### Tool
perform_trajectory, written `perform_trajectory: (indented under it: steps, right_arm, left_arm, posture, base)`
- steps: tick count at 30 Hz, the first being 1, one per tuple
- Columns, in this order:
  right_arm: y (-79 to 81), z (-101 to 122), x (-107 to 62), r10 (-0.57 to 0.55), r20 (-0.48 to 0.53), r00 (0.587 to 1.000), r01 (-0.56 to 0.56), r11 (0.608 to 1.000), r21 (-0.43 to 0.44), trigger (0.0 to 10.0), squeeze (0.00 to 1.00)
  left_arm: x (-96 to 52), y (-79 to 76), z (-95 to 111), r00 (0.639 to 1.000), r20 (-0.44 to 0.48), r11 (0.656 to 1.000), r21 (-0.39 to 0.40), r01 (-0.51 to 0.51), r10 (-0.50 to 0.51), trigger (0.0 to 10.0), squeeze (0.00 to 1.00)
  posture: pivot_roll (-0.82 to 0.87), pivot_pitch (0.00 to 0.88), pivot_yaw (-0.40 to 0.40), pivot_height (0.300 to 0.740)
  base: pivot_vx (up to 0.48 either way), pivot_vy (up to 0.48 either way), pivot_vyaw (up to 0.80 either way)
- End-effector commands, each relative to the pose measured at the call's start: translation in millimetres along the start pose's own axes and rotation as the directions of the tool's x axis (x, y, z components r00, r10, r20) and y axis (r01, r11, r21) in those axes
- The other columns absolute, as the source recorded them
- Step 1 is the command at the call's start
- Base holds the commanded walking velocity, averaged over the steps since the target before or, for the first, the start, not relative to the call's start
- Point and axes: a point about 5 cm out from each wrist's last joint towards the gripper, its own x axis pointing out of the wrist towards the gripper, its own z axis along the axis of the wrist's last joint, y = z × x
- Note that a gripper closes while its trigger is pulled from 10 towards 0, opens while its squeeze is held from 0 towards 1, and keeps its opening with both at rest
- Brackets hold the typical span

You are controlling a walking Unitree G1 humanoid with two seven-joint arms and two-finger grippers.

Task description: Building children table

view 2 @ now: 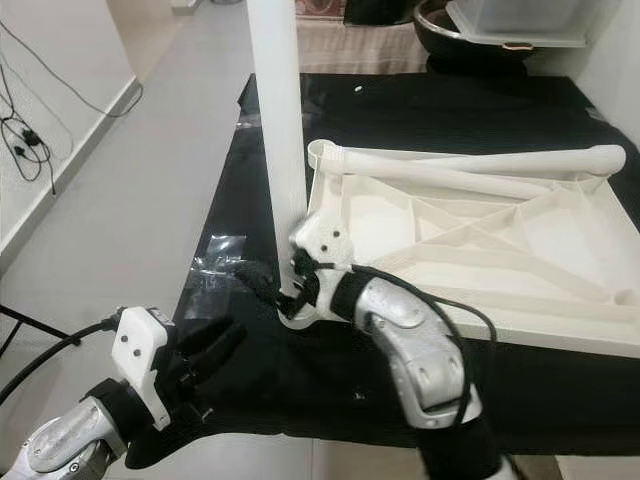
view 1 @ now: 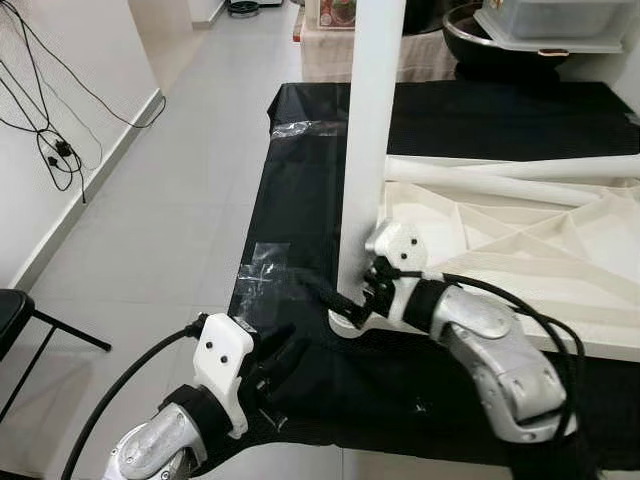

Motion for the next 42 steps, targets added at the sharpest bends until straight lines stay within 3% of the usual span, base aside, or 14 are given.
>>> perform_trajectory:
  steps: [1, 5, 14, 15, 16, 32, 33, 34, 36, 37, 38, 39, 40, 42]
  right_arm:
    - [-3.6, 7.9, 4.2, 0.122, 0.035, 0.992, -0.122, 0.992, -0.016, 10.0, 0.0]
    - [-20.7, 19.2, 5.4, 0.153, 0.067, 0.986, -0.153, 0.988, -0.018, 10.0, 0.0]
    - [-33.2, 23.0, -5.2, 0.242, 0.094, 0.966, -0.243, 0.97, -0.001, 10.0, 0.0]
    - [-33.8, 22.7, -7.6, 0.254, 0.101, 0.962, -0.256, 0.967, 0.01, 4.3, 0.0]
    - [-34.0, 22.6, -9.7, 0.264, 0.108, 0.958, -0.268, 0.963, 0.02, 0.0, 0.0]
    - [-25.4, 3.5, -21.9, 0.245, 0.11, 0.963, -0.257, 0.96, 0.112, 0.0, 0.0]
    - [-21.1, -0.9, -20.8, 0.2, 0.111, 0.974, -0.214, 0.968, 0.132, 0.0, 0.0]
    - [-14.7, -14.0, -12.8, 0.035, 0.056, 0.998, -0.044, 0.984, 0.171, 0.0, 0.0]
    - [-14.7, -14.0, -12.8, 0.035, 0.056, 0.998, -0.044, 0.984, 0.171, 0.0, 0.0]
    - [-10.2, -30.7, -5.5, -0.196, -0.051, 0.979, 0.202, 0.957, 0.21, 0.0, 0.0]
    - [21.3, -51.3, -5.5, -0.369, -0.191, 0.909, 0.403, 0.896, 0.187, 0.0, 0.0]
    - [21.3, -51.3, -5.5, -0.369, -0.191, 0.909, 0.403, 0.896, 0.187, 0.0, 0.0]
    - [41.3, -57.8, -10.1, -0.498, -0.264, 0.826, 0.54, 0.834, 0.115, 0.0, 0.0]
    - [51.8, -59.3, -11.2, -0.539, -0.292, 0.79, 0.587, 0.802, 0.109, 0.0, 0.0]
  left_arm:
    - [-3.4, -0.1, -0.3, 1.0, -0.01, 1.0, 0.003, -0.012, 0.012, 10.0, 0.0]
    - [-5.2, -0.5, 0.5, 1.0, -0.015, 1.0, 0.007, -0.012, 0.012, 10.0, 0.0]
    - [-7.7, 0.2, 2.1, 1.0, -0.02, 1.0, 0.014, -0.017, 0.017, 10.0, 0.0]
    - [-7.9, 0.1, 2.2, 1.0, -0.02, 1.0, 0.015, -0.016, 0.017, 10.0, 0.0]
    - [-7.9, -0.2, 2.2, 1.0, -0.021, 1.0, 0.015, -0.015, 0.015, 10.0, 0.0]
    - [-6.4, -0.5, 2.4, 1.0, -0.019, 1.0, 0.013, -0.011, 0.011, 10.0, 0.0]
    - [-6.4, -0.4, 2.4, 1.0, -0.019, 1.0, 0.013, -0.012, 0.012, 10.0, 0.0]
    - [-6.5, -0.2, 2.3, 1.0, -0.019, 1.0, 0.014, -0.013, 0.013, 10.0, 0.0]
    - [-6.5, -0.2, 2.3, 1.0, -0.019, 1.0, 0.014, -0.013, 0.013, 10.0, 0.0]
    - [-7.1, 0.2, 1.8, 1.0, -0.02, 1.0, 0.014, -0.014, 0.014, 10.0, 0.0]
    - [-6.8, -0.4, 1.8, 1.0, -0.021, 1.0, 0.015, -0.013, 0.013, 10.0, 0.0]
    - [-6.8, -0.4, 1.8, 1.0, -0.021, 1.0, 0.015, -0.013, 0.013, 10.0, 0.0]
    - [-6.8, 0.4, 1.8, 1.0, -0.022, 1.0, 0.015, -0.015, 0.015, 10.0, 0.0]
    - [-6.5, 1.0, 1.5, 1.0, -0.022, 1.0, 0.015, -0.017, 0.017, 10.0, 0.0]
  posture:
    - [0.05, 0.164, 0.0, 0.74]
    - [0.06, 0.167, 0.0, 0.74]
    - [0.08, 0.168, -0.001, 0.74]
    - [0.08, 0.167, 0.0, 0.74]
    - [0.08, 0.166, 0.003, 0.74]
    - [0.07, 0.166, -0.005, 0.74]
    - [0.07, 0.166, -0.005, 0.74]
    - [0.07, 0.168, -0.013, 0.74]
    - [0.07, 0.168, -0.013, 0.74]
    - [0.07, 0.165, -0.014, 0.74]
    - [0.08, 0.165, -0.011, 0.74]
    - [0.08, 0.165, -0.011, 0.74]
    - [0.08, 0.172, -0.006, 0.74]
    - [0.06, 0.156, -0.001, 0.74]
  base:
    - [0.0, 0.0, 0.0]
    - [0.0, 0.0, 0.0]
    - [0.0, 0.0, 0.0]
    - [0.0, 0.0, 0.0]
    - [0.0, 0.0, 0.0]
    - [0.0, 0.0, 0.0]
    - [0.0, 0.0, 0.0]
    - [0.0, 0.0, 0.0]
    - [0.0, 0.0, 0.0]
    - [0.0, 0.0, 0.0]
    - [0.0, 0.0, 0.0]
    - [0.0, 0.0, 0.0]
    - [0.0, 0.0, 0.0]
    - [0.0, 0.0, 0.0]
